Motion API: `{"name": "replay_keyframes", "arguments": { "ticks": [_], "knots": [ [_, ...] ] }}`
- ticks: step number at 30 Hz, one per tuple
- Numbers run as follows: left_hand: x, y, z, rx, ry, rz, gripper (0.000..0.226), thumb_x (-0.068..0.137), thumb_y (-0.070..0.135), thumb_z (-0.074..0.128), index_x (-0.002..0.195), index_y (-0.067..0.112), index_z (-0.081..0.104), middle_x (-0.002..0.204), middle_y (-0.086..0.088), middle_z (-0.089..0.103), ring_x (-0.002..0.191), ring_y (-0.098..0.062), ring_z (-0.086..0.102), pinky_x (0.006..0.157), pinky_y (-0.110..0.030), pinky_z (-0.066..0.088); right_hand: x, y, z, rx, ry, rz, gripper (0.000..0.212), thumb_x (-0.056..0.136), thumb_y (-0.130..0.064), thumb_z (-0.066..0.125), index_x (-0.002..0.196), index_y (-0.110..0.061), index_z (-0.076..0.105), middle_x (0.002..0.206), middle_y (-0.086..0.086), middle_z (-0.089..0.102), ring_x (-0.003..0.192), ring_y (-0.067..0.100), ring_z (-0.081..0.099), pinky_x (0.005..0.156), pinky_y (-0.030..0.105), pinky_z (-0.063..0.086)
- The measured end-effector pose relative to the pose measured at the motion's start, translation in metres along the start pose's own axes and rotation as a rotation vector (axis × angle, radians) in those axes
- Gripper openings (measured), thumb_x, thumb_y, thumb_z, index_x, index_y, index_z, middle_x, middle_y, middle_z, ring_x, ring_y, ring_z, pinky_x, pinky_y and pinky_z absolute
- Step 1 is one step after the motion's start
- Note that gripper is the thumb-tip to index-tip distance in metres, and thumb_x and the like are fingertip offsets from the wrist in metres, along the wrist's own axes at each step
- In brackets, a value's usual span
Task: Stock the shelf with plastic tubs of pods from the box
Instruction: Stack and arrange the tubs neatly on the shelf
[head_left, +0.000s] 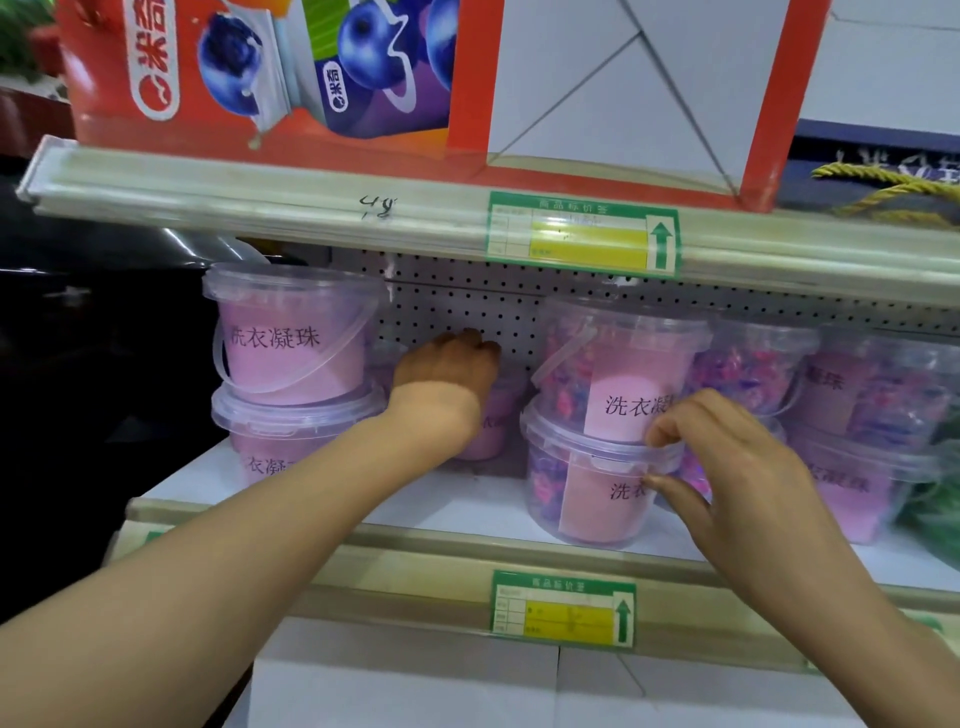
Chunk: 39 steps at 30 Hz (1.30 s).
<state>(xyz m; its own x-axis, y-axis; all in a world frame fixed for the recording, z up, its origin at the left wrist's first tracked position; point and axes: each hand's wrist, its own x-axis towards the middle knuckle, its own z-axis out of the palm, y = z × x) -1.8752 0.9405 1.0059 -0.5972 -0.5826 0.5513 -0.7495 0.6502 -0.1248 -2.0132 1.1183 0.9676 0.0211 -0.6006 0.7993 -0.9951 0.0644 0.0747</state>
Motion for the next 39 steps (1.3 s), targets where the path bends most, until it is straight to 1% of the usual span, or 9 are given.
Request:
{"name": "replay_keyframes", "arguments": {
  "ticks": [5,8,13,21,26,29,33,36,39],
  "knots": [
    [-0.001,-0.004,-0.001,-0.054,-0.029,0.013,0.046,0.083,0.01,0.06,0.126,0.021,0.049,0.125,-0.006,0.05,0.116,-0.028,0.051,0.076,-0.036,0.041,-0.001,-0.002,0.0,0.025,-0.002,0.03,0.041,0.058,-0.001,0.083,0.082,-0.015,0.053,0.083,-0.002,0.053,0.076,0.022,0.053,0.055,0.029,0.041],
    [0.004,-0.001,0.0,-0.035,-0.037,0.032,0.044,0.083,0.007,0.06,0.125,0.018,0.049,0.124,-0.007,0.049,0.118,-0.029,0.048,0.07,-0.035,0.037,-0.001,-0.002,0.0,0.034,-0.008,0.036,0.042,0.058,-0.001,0.084,0.082,-0.015,0.053,0.084,-0.002,0.053,0.076,0.023,0.054,0.053,0.032,0.045],
    [0.003,-0.007,-0.001,-0.087,-0.026,0.028,0.049,0.082,0.004,0.061,0.127,0.019,0.047,0.126,-0.005,0.049,0.118,-0.028,0.049,0.072,-0.033,0.037,-0.001,-0.002,-0.001,0.04,-0.005,0.035,0.041,0.058,-0.001,0.084,0.083,-0.014,0.055,0.085,-0.003,0.053,0.077,0.021,0.054,0.054,0.029,0.043],
    [0.001,-0.011,-0.001,-0.121,-0.052,0.023,0.04,0.081,-0.004,0.055,0.118,0.01,0.05,0.121,-0.012,0.048,0.114,-0.032,0.05,0.072,-0.034,0.036,-0.002,-0.008,-0.001,0.021,0.012,0.049,0.04,0.06,-0.002,0.083,0.084,-0.014,0.053,0.085,-0.001,0.052,0.076,0.024,0.054,0.048,0.037,0.047],
    [0.003,-0.012,-0.002,-0.126,-0.062,0.022,0.042,0.081,-0.005,0.054,0.121,0.008,0.049,0.122,-0.013,0.048,0.116,-0.033,0.048,0.079,-0.037,0.042,-0.002,-0.012,0.0,0.038,0.032,0.041,0.039,0.059,0.002,0.083,0.084,-0.011,0.055,0.085,0.001,0.053,0.076,0.025,0.053,0.051,0.035,0.046],
    [0.004,-0.012,-0.001,-0.121,-0.064,0.031,0.043,0.081,-0.005,0.054,0.122,0.008,0.048,0.122,-0.013,0.047,0.117,-0.033,0.047,0.08,-0.038,0.043,-0.001,-0.015,0.002,0.053,0.037,0.042,0.038,0.059,0.002,0.082,0.083,-0.01,0.055,0.085,0.001,0.053,0.078,0.022,0.048,0.055,0.032,0.042],
    [0.004,-0.012,0.0,-0.13,-0.07,0.03,0.043,0.082,-0.005,0.052,0.123,0.008,0.048,0.123,-0.013,0.047,0.118,-0.032,0.046,0.083,-0.039,0.044,-0.001,-0.016,0.003,0.064,0.033,0.066,0.035,0.063,0.0,0.08,0.085,-0.011,0.054,0.087,-0.001,0.051,0.081,0.019,0.044,0.054,0.036,0.044],
    [-0.009,-0.016,-0.002,-0.236,-0.029,0.038,0.048,0.078,-0.005,0.056,0.124,0.01,0.048,0.126,-0.01,0.044,0.117,-0.03,0.047,0.086,-0.037,0.045,-0.002,-0.018,0.003,0.066,0.039,0.078,0.034,0.065,-0.002,0.078,0.086,-0.012,0.054,0.088,-0.002,0.051,0.081,0.023,0.048,0.052,0.04,0.047],
    [-0.041,-0.025,-0.007,-0.474,0.094,0.042,0.055,0.075,-0.001,0.062,0.125,0.016,0.048,0.126,-0.006,0.045,0.11,-0.03,0.054,0.089,-0.041,0.048,-0.002,-0.025,0.002,0.058,0.051,0.071,0.033,0.066,-0.005,0.077,0.087,-0.014,0.053,0.088,-0.003,0.052,0.08,0.024,0.05,0.051,0.04,0.047]
  ]
}}
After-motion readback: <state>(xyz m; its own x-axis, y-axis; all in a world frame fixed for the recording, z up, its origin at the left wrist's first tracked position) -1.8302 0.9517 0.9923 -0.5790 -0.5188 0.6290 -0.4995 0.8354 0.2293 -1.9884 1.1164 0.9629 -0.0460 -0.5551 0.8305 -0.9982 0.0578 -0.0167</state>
